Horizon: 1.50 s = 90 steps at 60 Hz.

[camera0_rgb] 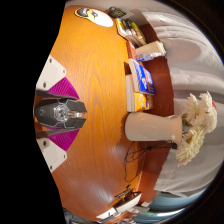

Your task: Arrange mouse

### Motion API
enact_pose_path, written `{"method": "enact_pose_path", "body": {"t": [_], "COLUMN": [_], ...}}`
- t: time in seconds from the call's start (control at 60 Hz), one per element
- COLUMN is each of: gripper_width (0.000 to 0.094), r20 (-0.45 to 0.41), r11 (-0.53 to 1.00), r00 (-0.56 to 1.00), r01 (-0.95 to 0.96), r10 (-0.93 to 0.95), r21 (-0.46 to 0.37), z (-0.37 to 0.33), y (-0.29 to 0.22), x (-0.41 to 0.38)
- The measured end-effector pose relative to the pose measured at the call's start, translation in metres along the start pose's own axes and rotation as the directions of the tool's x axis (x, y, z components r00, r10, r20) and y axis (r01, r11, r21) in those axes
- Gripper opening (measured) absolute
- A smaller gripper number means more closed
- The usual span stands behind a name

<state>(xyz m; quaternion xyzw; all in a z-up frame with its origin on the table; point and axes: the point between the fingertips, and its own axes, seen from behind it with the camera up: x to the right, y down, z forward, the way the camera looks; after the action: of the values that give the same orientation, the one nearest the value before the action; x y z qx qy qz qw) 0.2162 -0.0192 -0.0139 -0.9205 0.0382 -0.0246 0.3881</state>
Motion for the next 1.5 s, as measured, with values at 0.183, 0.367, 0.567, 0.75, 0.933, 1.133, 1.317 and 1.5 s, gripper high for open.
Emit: {"method": "enact_pose_path", "body": {"t": [0.183, 0.367, 0.567, 0.75, 0.933, 1.133, 1.317, 1.5], "gripper_width": [0.0363, 0.0364, 0.0367, 0.0373, 0.0369, 0.0362, 0.0359, 0.0382], "r20": [-0.026, -0.086, -0.107, -0.023, 0.1, 0.179, 0.2, 0.174], "r11": [0.998, 0.995, 0.954, 0.914, 0.94, 0.991, 0.993, 0.991], "r00": [0.998, 0.992, 0.987, 0.997, 0.994, 0.981, 0.973, 0.976], "r01": [-0.055, -0.094, -0.088, -0.056, -0.003, 0.053, 0.119, 0.137], "r10": [0.055, 0.096, 0.123, 0.071, -0.034, -0.074, -0.118, -0.135], "r21": [-0.01, 0.035, 0.285, 0.402, 0.342, 0.119, 0.004, -0.004], "z": [0.002, -0.025, -0.12, -0.167, -0.124, -0.028, 0.011, 0.024], "y": [-0.004, -0.051, -0.208, -0.296, -0.267, -0.145, -0.064, -0.038], "x": [-0.003, -0.01, -0.068, -0.196, -0.354, -0.468, -0.507, -0.509]}}
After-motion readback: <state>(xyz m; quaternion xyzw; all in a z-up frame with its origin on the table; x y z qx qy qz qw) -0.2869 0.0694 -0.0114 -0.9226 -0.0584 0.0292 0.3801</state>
